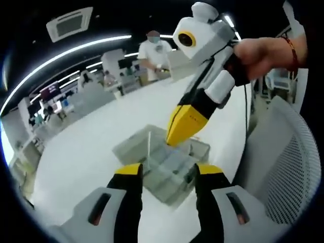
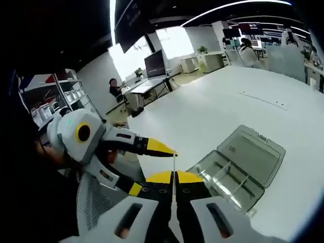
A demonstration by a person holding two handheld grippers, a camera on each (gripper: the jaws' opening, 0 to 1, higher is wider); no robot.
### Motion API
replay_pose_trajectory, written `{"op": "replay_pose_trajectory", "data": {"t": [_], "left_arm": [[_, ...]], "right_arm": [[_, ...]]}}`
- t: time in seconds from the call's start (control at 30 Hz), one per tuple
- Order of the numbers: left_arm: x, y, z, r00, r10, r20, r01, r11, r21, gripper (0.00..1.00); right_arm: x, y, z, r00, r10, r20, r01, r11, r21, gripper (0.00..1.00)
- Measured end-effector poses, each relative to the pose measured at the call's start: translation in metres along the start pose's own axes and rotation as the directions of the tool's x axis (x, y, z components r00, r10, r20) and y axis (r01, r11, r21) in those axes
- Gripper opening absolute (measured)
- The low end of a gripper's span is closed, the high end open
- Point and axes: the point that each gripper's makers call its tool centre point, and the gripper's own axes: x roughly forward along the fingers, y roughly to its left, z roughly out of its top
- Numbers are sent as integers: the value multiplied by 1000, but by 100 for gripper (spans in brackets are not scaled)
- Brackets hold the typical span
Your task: Insert the divider into the dual guide fixture by aligning both edges with the guide slots and pushing it downward to the bottom, including one-sided entry, uneven engagement, binding, and posture correction.
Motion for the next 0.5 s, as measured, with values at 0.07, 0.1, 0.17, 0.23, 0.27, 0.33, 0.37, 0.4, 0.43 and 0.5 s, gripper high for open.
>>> {"op": "replay_pose_trajectory", "data": {"t": [0.07,0.1,0.17,0.23,0.27,0.33,0.37,0.4,0.43,0.5], "left_arm": [[-1,5,2,1000,19,18,-19,999,-32,41],[-1,7,2,999,28,25,-27,998,-49,42],[-3,10,0,999,38,20,-36,996,-87,43],[-4,11,1,998,51,30,-48,995,-86,43],[-4,11,1,998,53,30,-50,995,-91,43],[-4,13,-2,998,59,23,-56,992,-114,44],[-4,13,-3,998,59,20,-56,991,-123,45],[-4,15,-4,998,64,19,-61,989,-137,45],[-5,16,-4,998,68,19,-64,987,-145,46],[-6,19,-4,997,74,17,-70,983,-167,47]], "right_arm": [[3,-2,2,1000,1,-11,-1,1000,-28,0],[4,-3,3,1000,-2,-16,1,999,-37,0],[6,-6,4,999,-13,-33,11,998,-54,0],[7,-10,5,999,-18,-43,15,998,-62,0],[8,-10,5,999,-15,-48,12,997,-73,0],[10,-11,5,998,-6,-65,0,995,-97,0],[11,-11,7,998,-3,-64,-4,994,-106,0],[11,-12,8,998,-5,-66,-2,994,-110,0],[12,-13,8,997,-8,-71,-1,993,-120,0],[13,-15,10,997,-9,-81,-4,989,-150,0]]}}
